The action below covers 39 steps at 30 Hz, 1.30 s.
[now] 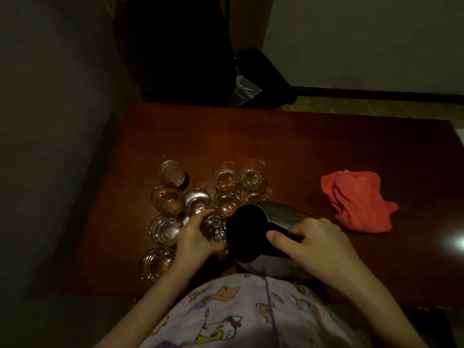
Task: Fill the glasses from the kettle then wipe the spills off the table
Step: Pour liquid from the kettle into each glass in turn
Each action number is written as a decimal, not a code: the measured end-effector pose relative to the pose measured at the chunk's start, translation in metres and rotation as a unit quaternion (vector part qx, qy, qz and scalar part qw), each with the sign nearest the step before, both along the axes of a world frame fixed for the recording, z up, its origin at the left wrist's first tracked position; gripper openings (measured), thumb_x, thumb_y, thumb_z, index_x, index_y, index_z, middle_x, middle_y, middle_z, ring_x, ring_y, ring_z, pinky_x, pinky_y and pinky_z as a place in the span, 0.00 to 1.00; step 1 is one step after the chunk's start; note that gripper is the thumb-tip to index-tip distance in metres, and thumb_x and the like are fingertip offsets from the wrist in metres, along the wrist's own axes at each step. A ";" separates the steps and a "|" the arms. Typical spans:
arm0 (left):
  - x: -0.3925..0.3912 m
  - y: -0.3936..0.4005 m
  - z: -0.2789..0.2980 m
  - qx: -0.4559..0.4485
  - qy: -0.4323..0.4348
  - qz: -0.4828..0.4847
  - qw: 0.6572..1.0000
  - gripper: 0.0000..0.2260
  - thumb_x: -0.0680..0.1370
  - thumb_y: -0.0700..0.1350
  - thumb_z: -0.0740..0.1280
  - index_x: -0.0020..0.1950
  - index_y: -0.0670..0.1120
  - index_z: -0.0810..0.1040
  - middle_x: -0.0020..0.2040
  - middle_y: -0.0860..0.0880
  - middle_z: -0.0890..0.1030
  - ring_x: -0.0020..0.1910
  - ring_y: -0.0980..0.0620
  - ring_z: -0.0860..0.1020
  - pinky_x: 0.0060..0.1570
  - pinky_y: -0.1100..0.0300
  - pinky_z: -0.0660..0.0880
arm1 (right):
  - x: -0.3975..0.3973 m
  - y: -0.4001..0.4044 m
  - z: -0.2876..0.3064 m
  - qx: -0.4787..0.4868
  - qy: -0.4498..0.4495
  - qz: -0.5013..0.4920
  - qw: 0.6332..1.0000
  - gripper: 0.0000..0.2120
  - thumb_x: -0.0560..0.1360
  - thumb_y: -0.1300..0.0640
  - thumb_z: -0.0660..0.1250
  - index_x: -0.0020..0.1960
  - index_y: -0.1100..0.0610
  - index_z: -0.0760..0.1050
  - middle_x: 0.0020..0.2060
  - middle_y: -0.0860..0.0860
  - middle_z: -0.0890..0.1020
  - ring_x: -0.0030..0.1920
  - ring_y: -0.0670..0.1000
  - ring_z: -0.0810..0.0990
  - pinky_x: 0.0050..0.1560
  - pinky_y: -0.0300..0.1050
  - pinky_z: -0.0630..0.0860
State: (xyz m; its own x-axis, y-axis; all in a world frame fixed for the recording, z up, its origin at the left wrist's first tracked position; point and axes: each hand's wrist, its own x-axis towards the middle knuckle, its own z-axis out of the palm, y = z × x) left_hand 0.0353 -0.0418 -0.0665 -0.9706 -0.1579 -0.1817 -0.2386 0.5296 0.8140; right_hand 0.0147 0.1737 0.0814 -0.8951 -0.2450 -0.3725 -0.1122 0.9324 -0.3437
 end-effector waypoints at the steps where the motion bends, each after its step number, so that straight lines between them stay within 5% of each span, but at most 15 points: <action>1: 0.000 0.000 0.000 0.002 -0.001 0.001 1.000 0.36 0.59 0.45 0.81 0.65 0.48 0.73 0.60 0.54 0.76 0.58 0.59 0.71 0.51 0.73 0.63 | 0.000 0.001 0.000 0.000 0.000 -0.001 1.000 0.29 0.71 0.34 0.59 0.25 0.58 0.65 0.21 0.52 0.64 0.24 0.50 0.65 0.27 0.45 0.56; 8: 0.001 0.002 0.004 0.014 -0.008 0.002 1.000 0.37 0.58 0.44 0.81 0.65 0.49 0.73 0.57 0.59 0.73 0.57 0.60 0.70 0.49 0.75 0.63 | -0.002 0.008 0.001 -0.006 -0.003 -0.002 1.000 0.31 0.69 0.33 0.58 0.24 0.58 0.63 0.20 0.51 0.64 0.23 0.50 0.63 0.27 0.45 0.56; 15: 0.002 0.003 0.004 0.037 -0.025 0.011 0.999 0.37 0.57 0.44 0.81 0.64 0.53 0.72 0.55 0.60 0.73 0.48 0.53 0.78 0.51 0.63 0.74 | -0.001 0.010 0.002 -0.015 -0.004 0.002 1.000 0.34 0.68 0.30 0.55 0.27 0.62 0.69 0.21 0.52 0.65 0.24 0.52 0.65 0.29 0.45 0.58; 19: 0.002 0.003 0.004 0.053 -0.029 0.025 0.998 0.36 0.58 0.43 0.81 0.63 0.52 0.73 0.55 0.59 0.74 0.51 0.63 0.72 0.45 0.77 0.65 | 0.000 0.009 0.003 -0.009 -0.006 0.007 1.000 0.31 0.66 0.31 0.54 0.27 0.60 0.68 0.22 0.52 0.66 0.25 0.52 0.66 0.29 0.46 0.59; 26: 0.001 0.000 0.003 0.048 -0.034 0.026 0.998 0.36 0.58 0.43 0.81 0.63 0.53 0.72 0.56 0.58 0.74 0.54 0.62 0.71 0.43 0.79 0.64 | 0.000 0.006 0.006 -0.009 -0.016 0.012 1.000 0.30 0.66 0.32 0.55 0.25 0.58 0.65 0.21 0.51 0.65 0.24 0.51 0.65 0.29 0.45 0.59; 32: 0.000 0.001 0.001 0.038 -0.031 0.019 0.999 0.37 0.57 0.44 0.81 0.63 0.52 0.72 0.56 0.58 0.73 0.55 0.57 0.74 0.48 0.71 0.67 | 0.000 0.006 0.007 0.000 -0.012 0.012 1.000 0.30 0.68 0.33 0.57 0.26 0.60 0.68 0.21 0.51 0.65 0.24 0.51 0.66 0.29 0.46 0.59; 39: -0.001 -0.001 0.002 0.028 -0.030 0.001 0.999 0.37 0.57 0.45 0.82 0.63 0.51 0.73 0.57 0.57 0.74 0.57 0.59 0.72 0.48 0.76 0.65 | -0.004 0.007 0.010 -0.002 -0.021 0.014 1.000 0.30 0.68 0.33 0.58 0.23 0.58 0.63 0.20 0.51 0.63 0.23 0.50 0.64 0.29 0.46 0.58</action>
State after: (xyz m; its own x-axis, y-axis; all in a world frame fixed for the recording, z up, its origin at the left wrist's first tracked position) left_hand 0.0343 -0.0432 -0.0647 -0.9574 -0.1474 -0.2482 -0.2886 0.4831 0.8266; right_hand 0.0112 0.1807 0.0915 -0.8713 -0.2711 -0.4092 -0.1236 0.9280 -0.3516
